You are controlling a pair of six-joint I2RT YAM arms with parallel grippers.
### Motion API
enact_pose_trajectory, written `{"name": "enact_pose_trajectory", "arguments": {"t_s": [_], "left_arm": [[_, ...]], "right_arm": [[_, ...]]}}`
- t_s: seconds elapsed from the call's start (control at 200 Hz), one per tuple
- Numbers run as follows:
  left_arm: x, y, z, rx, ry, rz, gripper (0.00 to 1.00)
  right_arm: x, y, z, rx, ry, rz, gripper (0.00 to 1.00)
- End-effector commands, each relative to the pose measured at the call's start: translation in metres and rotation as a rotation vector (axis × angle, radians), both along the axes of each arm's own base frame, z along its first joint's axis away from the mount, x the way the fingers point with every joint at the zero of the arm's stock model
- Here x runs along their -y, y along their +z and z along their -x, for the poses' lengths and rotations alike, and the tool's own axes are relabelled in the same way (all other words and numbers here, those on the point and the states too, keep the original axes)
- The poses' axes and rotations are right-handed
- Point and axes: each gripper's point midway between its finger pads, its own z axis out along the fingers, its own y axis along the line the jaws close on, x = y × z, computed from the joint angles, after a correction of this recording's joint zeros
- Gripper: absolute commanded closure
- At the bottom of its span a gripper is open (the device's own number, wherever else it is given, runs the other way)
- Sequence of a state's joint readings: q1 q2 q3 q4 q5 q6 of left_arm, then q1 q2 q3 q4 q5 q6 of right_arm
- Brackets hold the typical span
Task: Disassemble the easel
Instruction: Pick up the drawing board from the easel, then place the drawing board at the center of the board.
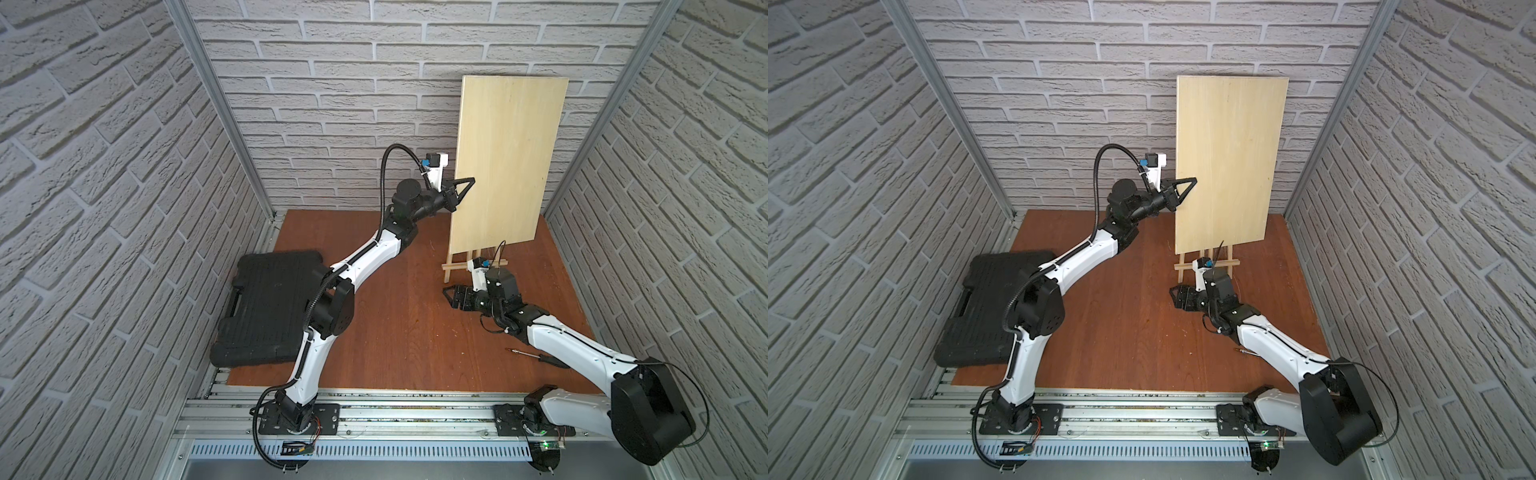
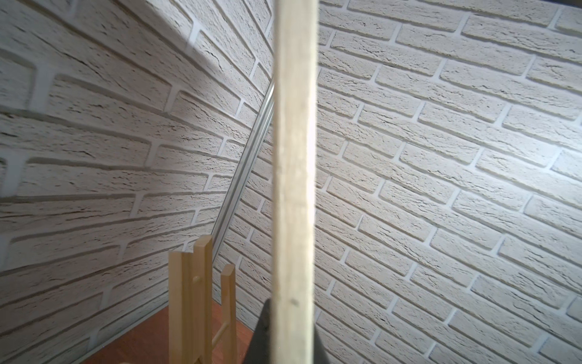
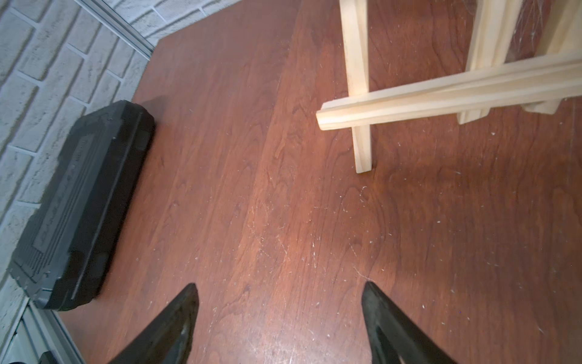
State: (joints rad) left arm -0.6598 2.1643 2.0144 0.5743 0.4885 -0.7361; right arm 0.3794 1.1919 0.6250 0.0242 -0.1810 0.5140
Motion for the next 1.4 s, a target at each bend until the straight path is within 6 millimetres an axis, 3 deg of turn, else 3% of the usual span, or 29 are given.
{"name": "enact_pose_trajectory", "arguments": {"t_s": [0.0, 0.225, 0.38, 0.65, 0.835, 1.025, 1.145, 1.395], "left_arm": [[-0.086, 0.18, 0.103, 0.397, 0.021, 0.338, 1.0], [-0.14, 0.201, 0.131, 0.37, 0.108, 0.314, 1.0], [-0.196, 0.208, 0.144, 0.321, 0.229, 0.302, 1.0], [-0.291, 0.193, 0.141, 0.145, 0.405, 0.286, 1.0], [-0.347, 0.173, 0.162, 0.051, 0.535, 0.257, 1.0], [-0.373, 0.14, 0.183, -0.07, 0.589, 0.205, 1.0], [-0.369, 0.118, 0.191, -0.134, 0.58, 0.159, 1.0], [-0.354, 0.096, 0.189, -0.25, 0.486, 0.116, 1.0]], "right_arm": [[-0.007, 0.023, 0.004, 0.102, 0.037, -0.033, 0.19], [-0.032, 0.06, 0.031, 0.212, 0.182, -0.082, 0.19], [-0.036, 0.075, 0.045, 0.26, 0.222, -0.079, 0.18], [-0.033, 0.081, 0.049, 0.273, 0.219, -0.059, 0.18], [-0.025, 0.085, 0.051, 0.292, 0.19, -0.036, 0.18], [-0.017, 0.085, 0.05, 0.296, 0.153, -0.012, 0.17], [-0.018, 0.083, 0.049, 0.278, 0.155, -0.002, 0.18], [-0.018, 0.08, 0.046, 0.249, 0.146, 0.002, 0.18]]}}
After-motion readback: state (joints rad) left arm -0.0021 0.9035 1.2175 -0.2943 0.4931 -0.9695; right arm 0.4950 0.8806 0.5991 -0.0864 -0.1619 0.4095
